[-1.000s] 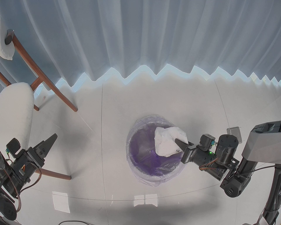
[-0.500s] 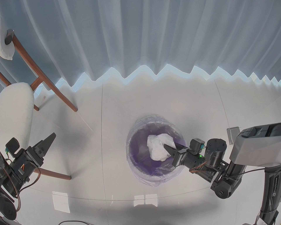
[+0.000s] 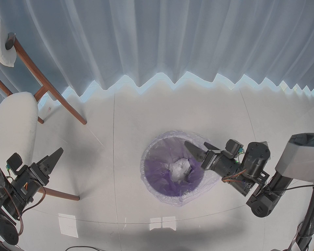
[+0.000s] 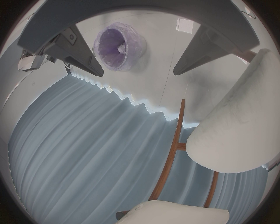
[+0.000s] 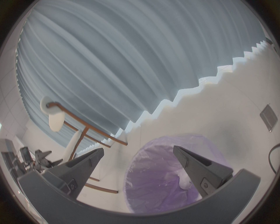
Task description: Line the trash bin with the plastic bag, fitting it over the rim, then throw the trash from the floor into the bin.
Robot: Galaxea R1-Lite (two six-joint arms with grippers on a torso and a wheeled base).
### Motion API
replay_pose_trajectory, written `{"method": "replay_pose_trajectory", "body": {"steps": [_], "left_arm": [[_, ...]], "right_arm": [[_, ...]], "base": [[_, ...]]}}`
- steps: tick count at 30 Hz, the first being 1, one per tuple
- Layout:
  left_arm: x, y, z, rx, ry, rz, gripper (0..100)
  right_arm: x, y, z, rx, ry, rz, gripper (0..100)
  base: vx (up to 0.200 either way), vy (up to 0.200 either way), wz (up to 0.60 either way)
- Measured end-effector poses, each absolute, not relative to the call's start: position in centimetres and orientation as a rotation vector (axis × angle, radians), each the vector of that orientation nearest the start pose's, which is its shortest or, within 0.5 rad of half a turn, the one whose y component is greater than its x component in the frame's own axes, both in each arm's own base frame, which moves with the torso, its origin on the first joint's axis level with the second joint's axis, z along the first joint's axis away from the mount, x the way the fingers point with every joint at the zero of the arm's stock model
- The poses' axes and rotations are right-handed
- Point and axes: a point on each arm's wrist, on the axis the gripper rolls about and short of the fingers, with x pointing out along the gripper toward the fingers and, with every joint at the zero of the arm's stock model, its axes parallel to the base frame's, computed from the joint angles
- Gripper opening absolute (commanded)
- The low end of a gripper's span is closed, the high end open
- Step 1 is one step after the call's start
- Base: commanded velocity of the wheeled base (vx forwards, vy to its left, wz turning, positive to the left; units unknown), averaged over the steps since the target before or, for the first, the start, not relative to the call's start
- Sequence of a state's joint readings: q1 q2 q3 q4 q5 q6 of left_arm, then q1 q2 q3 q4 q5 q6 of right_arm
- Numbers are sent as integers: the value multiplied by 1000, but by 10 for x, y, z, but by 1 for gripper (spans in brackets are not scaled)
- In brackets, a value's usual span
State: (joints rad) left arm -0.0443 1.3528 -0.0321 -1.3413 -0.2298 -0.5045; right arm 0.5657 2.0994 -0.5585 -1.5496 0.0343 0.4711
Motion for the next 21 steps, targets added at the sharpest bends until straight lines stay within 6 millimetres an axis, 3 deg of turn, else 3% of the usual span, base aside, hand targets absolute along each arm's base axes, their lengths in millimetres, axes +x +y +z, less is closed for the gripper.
{"method": "replay_pose_trajectory", "body": {"steps": [4, 7, 14, 21], "left_arm": [[153, -13, 144, -485, 51, -281, 100], [154, -14, 144, -477, 53, -287, 100], [152, -16, 146, -442, 41, -307, 100], [144, -17, 149, -388, 7, -320, 100]], "right_arm": [[268, 159, 109, 500, 124, 540, 100], [252, 133, 123, 505, 122, 477, 100], [208, 51, 151, 375, 86, 237, 100], [145, 17, 165, 281, 57, 179, 100]], "base": [[0, 0, 0], [0, 0, 0], [0, 0, 0], [0, 0, 0]]}}
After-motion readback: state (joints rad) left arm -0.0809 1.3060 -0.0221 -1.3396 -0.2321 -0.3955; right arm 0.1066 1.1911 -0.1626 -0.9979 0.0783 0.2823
